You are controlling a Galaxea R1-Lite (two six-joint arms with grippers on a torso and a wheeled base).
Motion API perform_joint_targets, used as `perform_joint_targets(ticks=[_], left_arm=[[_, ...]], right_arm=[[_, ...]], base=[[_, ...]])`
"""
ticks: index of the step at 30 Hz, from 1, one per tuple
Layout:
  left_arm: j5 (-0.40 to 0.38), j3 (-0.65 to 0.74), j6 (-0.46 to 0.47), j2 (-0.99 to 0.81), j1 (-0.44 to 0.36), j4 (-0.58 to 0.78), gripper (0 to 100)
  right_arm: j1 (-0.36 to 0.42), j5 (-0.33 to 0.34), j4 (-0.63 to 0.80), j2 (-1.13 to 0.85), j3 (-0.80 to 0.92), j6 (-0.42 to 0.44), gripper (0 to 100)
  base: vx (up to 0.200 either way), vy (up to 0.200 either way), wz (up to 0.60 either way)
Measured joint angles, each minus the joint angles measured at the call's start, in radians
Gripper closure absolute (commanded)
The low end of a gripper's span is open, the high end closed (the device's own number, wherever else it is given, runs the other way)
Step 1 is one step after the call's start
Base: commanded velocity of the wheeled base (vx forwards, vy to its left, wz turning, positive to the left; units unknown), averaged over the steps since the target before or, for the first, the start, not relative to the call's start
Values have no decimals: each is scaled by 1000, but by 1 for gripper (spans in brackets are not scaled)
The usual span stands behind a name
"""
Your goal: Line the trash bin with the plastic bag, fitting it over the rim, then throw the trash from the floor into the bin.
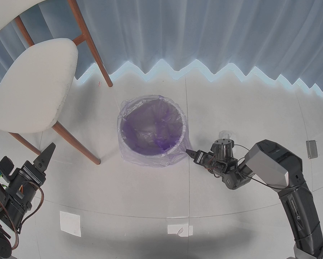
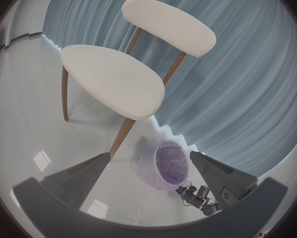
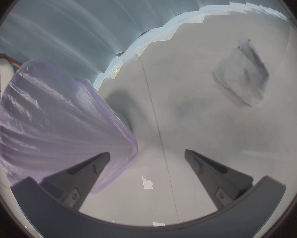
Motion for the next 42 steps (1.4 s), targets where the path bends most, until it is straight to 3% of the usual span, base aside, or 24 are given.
perform_joint_targets(ticks=[15, 21, 26, 34, 42], left_arm=[[-6, 0, -1, -23, -4, 0, 0], [-66, 0, 19, -41, -5, 25, 0], [-182, 0, 54, -90, 21, 149, 0], [-198, 0, 70, -150, 40, 194, 0], [-198, 0, 104, -167, 48, 201, 0]], right_arm=[[-39, 3, -53, -450, 685, 36, 0], [-129, 4, -61, -671, 916, -50, 0], [-231, 22, -65, -764, 988, -184, 0], [-323, 66, -91, -757, 1006, -374, 0], [-352, 90, -251, -615, 964, -460, 0]], base=[[0, 0, 0], [100, 0, 0], [200, 0, 0], [200, 0, 0], [50, 0, 0]])
